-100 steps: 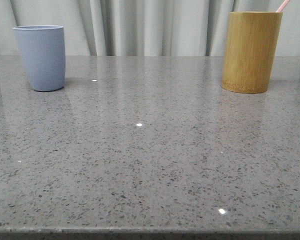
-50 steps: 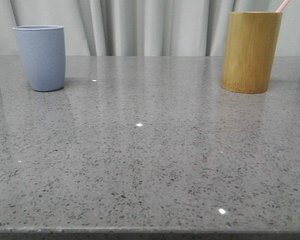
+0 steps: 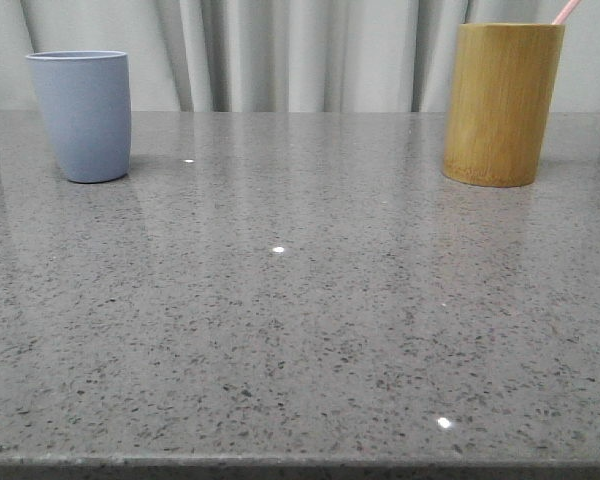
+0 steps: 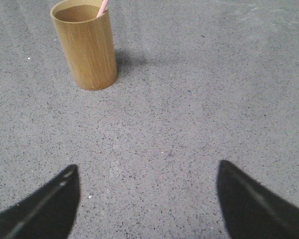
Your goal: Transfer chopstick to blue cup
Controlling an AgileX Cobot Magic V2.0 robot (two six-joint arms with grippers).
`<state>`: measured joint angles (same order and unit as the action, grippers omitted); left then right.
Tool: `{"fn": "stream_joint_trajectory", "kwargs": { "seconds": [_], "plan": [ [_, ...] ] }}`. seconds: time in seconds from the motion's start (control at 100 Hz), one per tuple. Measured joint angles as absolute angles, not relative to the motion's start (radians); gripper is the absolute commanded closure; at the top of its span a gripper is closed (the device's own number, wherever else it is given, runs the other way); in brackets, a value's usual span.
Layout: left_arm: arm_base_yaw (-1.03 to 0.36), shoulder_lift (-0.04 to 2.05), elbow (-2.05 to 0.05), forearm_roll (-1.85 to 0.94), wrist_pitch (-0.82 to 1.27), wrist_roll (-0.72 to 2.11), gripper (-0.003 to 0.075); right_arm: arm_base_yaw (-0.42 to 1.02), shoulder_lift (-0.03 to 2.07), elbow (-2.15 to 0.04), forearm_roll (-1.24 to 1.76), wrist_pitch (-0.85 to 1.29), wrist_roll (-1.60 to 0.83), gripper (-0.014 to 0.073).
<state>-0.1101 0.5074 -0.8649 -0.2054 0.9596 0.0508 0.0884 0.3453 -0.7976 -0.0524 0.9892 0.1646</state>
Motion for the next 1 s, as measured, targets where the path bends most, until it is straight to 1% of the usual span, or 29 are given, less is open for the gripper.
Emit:
{"fn": "stream_joint_trajectory", "kwargs": {
  "seconds": [0.16,0.31,0.64,0.85,1.0],
  "plan": [
    [-0.110,0.520,-0.865,-0.222,0.941,0.051,0.0077,0.088,0.345,-0.798,-0.048,0.991,0.165,-0.0029],
    [-0.110,0.609,-0.903,-0.253,0.899,0.058,0.0081,0.088,0.345,-0.798,-0.033,0.994,0.165,-0.0029],
    [-0.110,1.001,-1.116,-0.291,0.810,0.131,0.0081,0.088,0.345,-0.798,-0.028,0.995,0.165,-0.0029],
    [-0.110,1.288,-1.298,-0.293,0.800,0.144,0.0081,0.088,0.345,-0.798,-0.028,0.995,0.167,-0.0029],
    [-0.110,1.447,-1.403,-0.289,0.807,0.148,0.0081,0.088,0.345,-0.798,-0.028,0.999,0.167,-0.0029]
  ]
}}
